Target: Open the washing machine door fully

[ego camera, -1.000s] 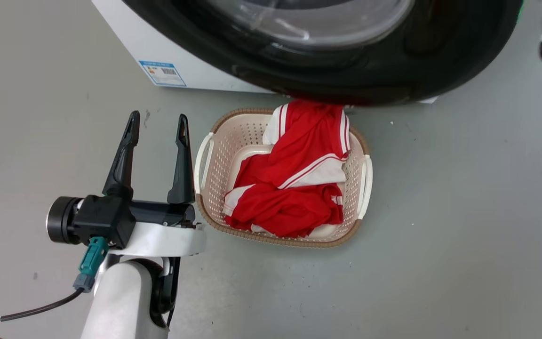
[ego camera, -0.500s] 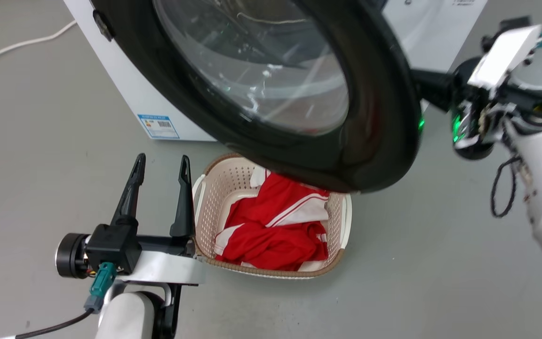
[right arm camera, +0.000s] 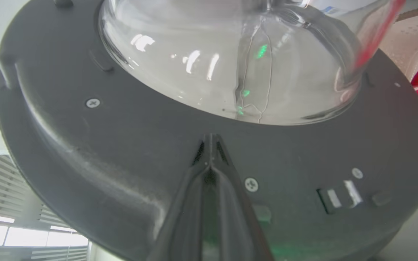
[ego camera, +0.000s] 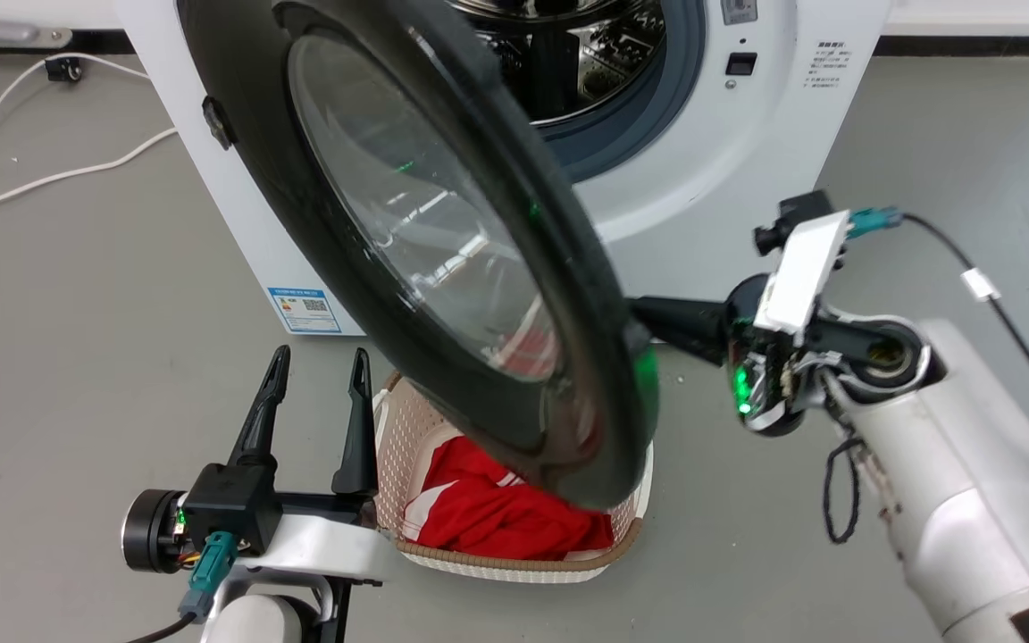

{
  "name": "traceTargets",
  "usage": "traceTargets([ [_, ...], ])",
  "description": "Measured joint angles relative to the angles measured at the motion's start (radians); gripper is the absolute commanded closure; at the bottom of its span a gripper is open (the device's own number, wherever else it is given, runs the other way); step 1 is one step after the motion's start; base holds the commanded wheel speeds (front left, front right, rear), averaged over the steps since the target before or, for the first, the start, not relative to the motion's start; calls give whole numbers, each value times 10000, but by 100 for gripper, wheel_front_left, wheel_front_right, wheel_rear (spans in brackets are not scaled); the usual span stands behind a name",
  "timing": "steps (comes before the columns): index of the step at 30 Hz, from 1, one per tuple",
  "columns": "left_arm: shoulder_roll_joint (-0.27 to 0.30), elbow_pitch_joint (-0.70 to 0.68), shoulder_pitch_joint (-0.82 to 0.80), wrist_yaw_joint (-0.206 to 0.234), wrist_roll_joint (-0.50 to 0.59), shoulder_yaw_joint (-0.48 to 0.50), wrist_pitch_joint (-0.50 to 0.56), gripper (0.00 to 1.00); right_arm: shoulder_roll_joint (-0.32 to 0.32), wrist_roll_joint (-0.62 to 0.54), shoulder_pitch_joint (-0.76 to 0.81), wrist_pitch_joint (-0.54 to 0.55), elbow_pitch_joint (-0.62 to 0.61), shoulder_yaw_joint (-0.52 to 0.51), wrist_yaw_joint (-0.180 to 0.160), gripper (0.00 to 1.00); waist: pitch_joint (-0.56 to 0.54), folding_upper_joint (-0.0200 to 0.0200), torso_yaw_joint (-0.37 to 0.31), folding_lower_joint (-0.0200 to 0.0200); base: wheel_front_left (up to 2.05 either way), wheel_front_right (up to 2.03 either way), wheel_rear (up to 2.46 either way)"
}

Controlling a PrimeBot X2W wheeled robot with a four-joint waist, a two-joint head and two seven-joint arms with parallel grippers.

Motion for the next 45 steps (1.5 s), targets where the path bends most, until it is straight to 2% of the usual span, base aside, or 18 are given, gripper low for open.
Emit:
traceTargets([
  [8,0,71,152,38,-4,-10,0,0,399,104,1145,-359,-1281,318,0,100,-273,0,57,0,0,0,0],
  [13,2,113,196,86,-75,-21,0,0,577,123,1624,-1041,-1864,435,0,100,-350,0,114,1,0,0,0],
  [20,2,125,298,178,-140,-21,0,0,633,-307,2098,-3521,-2449,-205,0,100,-472,0,136,1,0,0,0],
  [26,2,113,405,255,-148,142,0,0,226,-867,2900,-5660,-3133,-1106,0,100,-526,0,-71,1,0,0,0],
  [36,-2,182,566,176,-100,362,0,0,-656,-1005,5613,-7645,-4903,-2637,0,100,-638,0,-451,1,0,0,0],
  [37,-2,199,574,176,-88,399,0,0,-654,-984,5905,-7749,-5072,-2715,0,91,-650,0,-483,1,0,0,0],
  [38,-2,213,582,174,-86,426,0,0,-656,-1034,6165,-7860,-5216,-2729,0,63,-666,0,-509,2,0,0,0],
  [39,-2,230,594,173,-86,458,0,0,-644,-1118,6411,-8006,-5350,-2750,0,22,-685,0,-532,2,0,0,0],
  [40,0,251,613,173,-82,481,0,0,-604,-1139,6649,-8153,-5474,-2801,0,0,-714,0,-558,2,0,0,0],
  [45,-2,305,733,157,-71,508,0,0,-384,-1806,7522,-8968,-5946,-2803,0,0,-874,0,-617,1,0,0,0],
])
